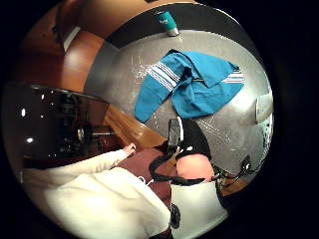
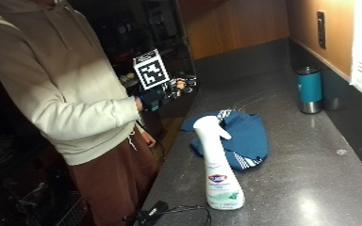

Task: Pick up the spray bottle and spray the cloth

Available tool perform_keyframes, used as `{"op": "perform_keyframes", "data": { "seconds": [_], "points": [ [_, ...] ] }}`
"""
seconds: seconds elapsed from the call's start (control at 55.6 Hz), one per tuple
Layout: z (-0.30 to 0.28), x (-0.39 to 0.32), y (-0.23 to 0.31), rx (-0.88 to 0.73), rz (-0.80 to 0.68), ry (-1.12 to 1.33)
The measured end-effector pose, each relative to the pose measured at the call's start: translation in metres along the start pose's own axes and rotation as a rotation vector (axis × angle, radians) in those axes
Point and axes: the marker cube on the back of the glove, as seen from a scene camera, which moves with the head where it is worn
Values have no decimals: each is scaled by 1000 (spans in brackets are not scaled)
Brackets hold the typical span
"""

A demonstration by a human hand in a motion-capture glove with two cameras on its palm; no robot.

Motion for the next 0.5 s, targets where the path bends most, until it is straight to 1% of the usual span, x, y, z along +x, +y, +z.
{"op": "perform_keyframes", "data": {
  "seconds": [0.216,0.504],
  "points": [
    [-2,-1,2,20,-4,-32],
    [-8,8,9,104,1,-41]
  ]
}}
